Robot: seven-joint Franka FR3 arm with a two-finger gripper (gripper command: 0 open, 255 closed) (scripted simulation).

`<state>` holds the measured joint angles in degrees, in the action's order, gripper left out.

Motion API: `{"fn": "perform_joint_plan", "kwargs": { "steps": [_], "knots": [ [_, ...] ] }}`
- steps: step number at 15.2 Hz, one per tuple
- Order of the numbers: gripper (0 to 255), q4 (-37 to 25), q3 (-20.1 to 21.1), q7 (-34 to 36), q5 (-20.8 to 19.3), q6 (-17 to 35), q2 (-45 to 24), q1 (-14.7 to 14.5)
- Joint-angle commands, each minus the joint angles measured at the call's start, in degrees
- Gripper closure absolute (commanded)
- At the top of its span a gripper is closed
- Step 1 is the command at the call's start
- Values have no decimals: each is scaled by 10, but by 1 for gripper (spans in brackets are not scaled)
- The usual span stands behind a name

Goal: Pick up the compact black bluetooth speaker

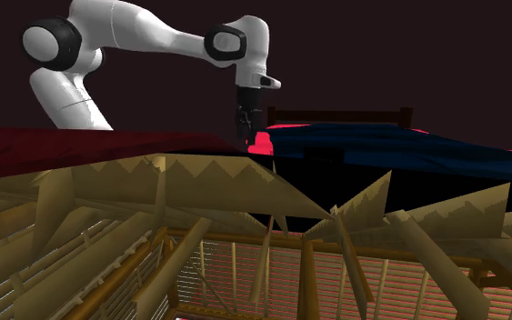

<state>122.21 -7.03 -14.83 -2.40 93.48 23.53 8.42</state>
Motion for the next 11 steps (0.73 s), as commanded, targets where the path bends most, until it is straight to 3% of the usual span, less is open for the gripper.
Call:
{"fn": "perform_joint_plan", "kwargs": {
  "steps": [1, 11],
  "knots": [
    [0, -33, -12, -6, -4, 6, -33, 8],
    [0, -213, -73, -47, 1, 15, -196, 48]
  ]
}}
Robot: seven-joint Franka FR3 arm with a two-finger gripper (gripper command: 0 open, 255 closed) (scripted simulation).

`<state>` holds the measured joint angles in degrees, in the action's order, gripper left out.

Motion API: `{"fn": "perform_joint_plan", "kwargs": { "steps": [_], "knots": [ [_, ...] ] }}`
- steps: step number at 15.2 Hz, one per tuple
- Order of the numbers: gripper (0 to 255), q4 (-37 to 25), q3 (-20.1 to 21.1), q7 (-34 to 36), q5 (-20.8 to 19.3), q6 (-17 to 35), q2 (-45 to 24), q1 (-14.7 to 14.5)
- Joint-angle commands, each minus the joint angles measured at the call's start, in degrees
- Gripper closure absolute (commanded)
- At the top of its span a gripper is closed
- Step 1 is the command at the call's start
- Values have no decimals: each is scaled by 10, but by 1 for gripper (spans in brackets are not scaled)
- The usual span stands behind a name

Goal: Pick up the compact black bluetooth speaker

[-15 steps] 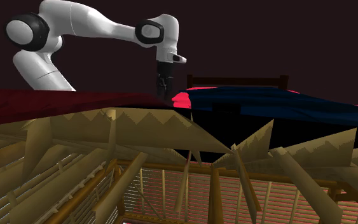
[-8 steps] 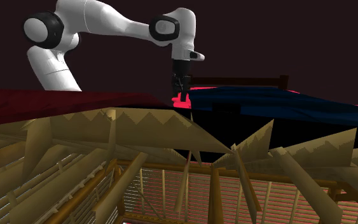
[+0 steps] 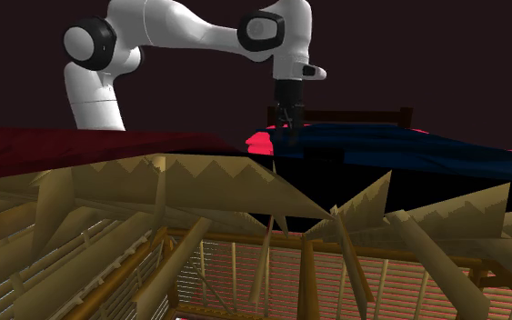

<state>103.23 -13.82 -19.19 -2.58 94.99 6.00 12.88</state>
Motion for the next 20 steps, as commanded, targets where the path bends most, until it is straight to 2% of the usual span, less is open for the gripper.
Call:
{"fn": "perform_joint_plan", "kwargs": {
  "steps": [1, 5, 12, 14, 15, 20],
  "knots": [
    [0, -45, -11, -8, 6, -1, -39, 8],
    [0, -121, -29, -24, 20, -10, -99, 26],
    [0, -55, -28, -21, 18, 50, -93, 25],
    [0, -55, -28, -21, 18, 50, -93, 25],
    [255, -55, -28, -21, 18, 50, -92, 25],
    [255, -54, -28, -21, 18, 50, -91, 25]
  ]
}}
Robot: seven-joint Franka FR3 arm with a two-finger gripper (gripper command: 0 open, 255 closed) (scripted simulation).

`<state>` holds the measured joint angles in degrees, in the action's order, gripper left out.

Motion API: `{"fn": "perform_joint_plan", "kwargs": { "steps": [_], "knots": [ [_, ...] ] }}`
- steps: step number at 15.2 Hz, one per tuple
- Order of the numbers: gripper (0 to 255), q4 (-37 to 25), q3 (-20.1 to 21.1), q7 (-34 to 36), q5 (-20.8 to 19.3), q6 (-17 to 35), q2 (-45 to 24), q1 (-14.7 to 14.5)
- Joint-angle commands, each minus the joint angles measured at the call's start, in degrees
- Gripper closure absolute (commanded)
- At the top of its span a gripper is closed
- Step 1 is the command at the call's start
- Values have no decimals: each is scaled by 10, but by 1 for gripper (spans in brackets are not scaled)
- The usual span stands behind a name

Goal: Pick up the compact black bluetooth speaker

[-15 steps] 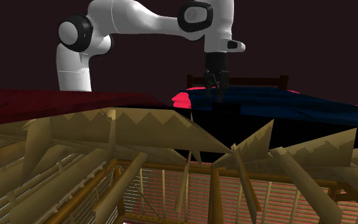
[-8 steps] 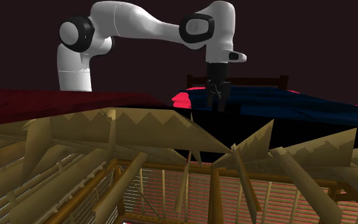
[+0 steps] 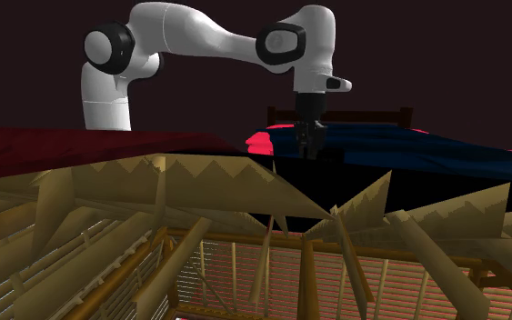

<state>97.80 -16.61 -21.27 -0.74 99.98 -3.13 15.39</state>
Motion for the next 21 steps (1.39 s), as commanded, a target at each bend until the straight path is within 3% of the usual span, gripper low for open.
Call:
{"fn": "perform_joint_plan", "kwargs": {
  "steps": [1, 4, 21],
  "knots": [
    [255, 0, 0, 0, 0, 0, 0, 0],
    [255, -1, 0, 0, 0, 0, -1, 0],
    [255, -145, -3, -7, 6, -124, -23, 4]
  ]
}}
